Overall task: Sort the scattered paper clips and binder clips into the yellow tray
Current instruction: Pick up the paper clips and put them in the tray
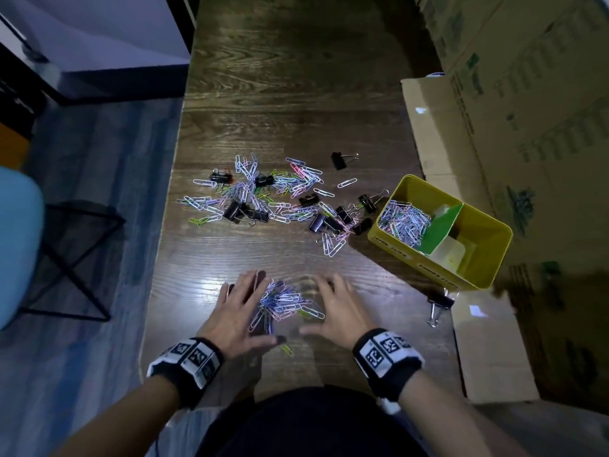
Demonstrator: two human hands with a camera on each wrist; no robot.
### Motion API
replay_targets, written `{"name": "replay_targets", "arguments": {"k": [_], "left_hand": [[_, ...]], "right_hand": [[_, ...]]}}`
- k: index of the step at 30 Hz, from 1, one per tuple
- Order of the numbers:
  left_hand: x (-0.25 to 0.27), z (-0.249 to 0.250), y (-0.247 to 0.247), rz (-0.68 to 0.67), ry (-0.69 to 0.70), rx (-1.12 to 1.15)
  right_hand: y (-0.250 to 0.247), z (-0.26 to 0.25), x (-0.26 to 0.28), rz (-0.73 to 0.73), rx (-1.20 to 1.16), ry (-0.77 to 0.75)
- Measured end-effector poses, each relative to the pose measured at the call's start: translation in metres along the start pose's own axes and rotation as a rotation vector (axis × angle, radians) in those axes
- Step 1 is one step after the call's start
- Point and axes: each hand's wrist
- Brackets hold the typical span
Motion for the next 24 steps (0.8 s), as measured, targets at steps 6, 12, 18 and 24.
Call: {"name": "replay_targets", "arguments": {"k": [6, 12, 18, 24], "left_hand": [[0.006, 0.000, 0.031, -0.063, -0.028, -0.166], [-0.007, 0.019, 0.035, -0.072, -0.044, -0.134], [-0.005, 0.005, 0.015, 0.103, 0.088, 0.029], [-0.012, 0.016, 0.004, 0.132, -0.146, 0.124]], "right_hand": [[0.051, -0.019, 0.001, -0.159, 0.252, -0.050], [0.052, -0.020, -0.018, -0.108, 0.210, -0.092], [0.040, -0.017, -0.019, 0.026, 0.155, -0.093], [0.039, -0.017, -0.032, 0.041, 0.186, -0.077]]}}
Point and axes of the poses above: each hand's wrist, its own x-axis away from the middle knuckle, its own y-axis out of the palm, z = x × y, and after that the axes turned 9 degrees about -y, right-handed
